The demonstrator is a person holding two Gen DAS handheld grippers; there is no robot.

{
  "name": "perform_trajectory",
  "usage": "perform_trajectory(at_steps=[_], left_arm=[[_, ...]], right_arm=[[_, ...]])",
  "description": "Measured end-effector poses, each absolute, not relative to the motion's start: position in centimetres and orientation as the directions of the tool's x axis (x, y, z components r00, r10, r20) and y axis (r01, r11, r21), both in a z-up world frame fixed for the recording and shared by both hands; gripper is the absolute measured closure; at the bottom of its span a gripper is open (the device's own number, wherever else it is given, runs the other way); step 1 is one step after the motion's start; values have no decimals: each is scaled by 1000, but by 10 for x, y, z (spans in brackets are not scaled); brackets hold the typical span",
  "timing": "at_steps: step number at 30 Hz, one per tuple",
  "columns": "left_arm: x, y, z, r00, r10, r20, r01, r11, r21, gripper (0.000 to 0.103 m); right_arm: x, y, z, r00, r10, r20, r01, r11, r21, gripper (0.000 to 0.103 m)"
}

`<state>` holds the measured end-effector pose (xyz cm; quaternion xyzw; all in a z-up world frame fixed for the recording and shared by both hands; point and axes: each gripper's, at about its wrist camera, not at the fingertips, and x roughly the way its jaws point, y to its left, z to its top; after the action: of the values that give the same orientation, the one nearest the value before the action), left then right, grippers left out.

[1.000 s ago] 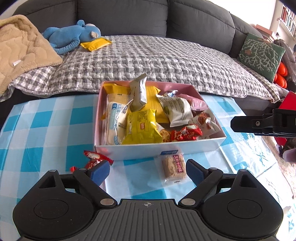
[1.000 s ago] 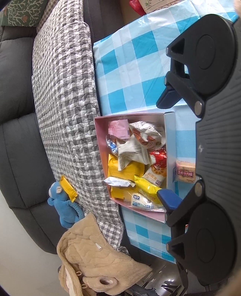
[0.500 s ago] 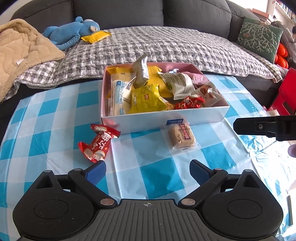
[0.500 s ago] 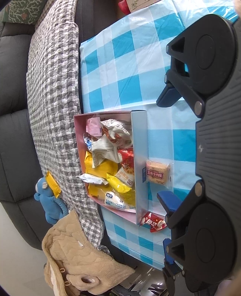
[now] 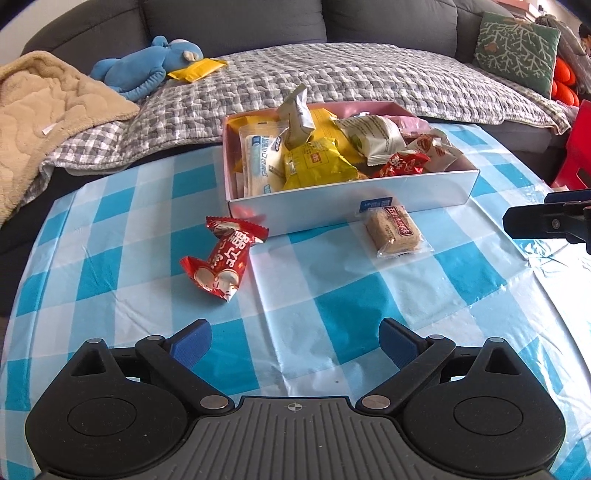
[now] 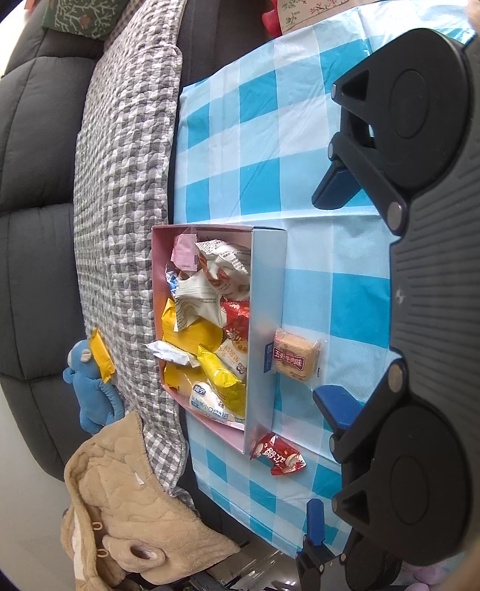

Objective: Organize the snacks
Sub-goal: 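Withdraw both open tools from the box back over the table, then grasp the red-and-white candy with the left tool while the right tool grasps the wafer-cake packet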

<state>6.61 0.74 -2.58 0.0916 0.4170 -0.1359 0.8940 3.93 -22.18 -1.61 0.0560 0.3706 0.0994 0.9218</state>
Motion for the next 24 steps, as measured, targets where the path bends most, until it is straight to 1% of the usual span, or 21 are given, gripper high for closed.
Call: perform_trajectory(at_steps=[10,18,22,24], left_arm=[[79,27,-45,677,-126,-726,298,948,113,4],[102,31,-53,737,-106,-668,280,947,159,4],[115,31,-55,754,-90,-651,262,950,172,5],[121,32,-54,758,-91,-646,252,954,161,7]], right_arm=[[44,-221,-34,716,216,-664,-163,976,142,0],[53,-205,-43,710,228,-666,-197,973,123,0],[58,-194,-46,708,241,-664,-221,968,115,0],[62,-189,-47,707,244,-664,-223,968,118,0]])
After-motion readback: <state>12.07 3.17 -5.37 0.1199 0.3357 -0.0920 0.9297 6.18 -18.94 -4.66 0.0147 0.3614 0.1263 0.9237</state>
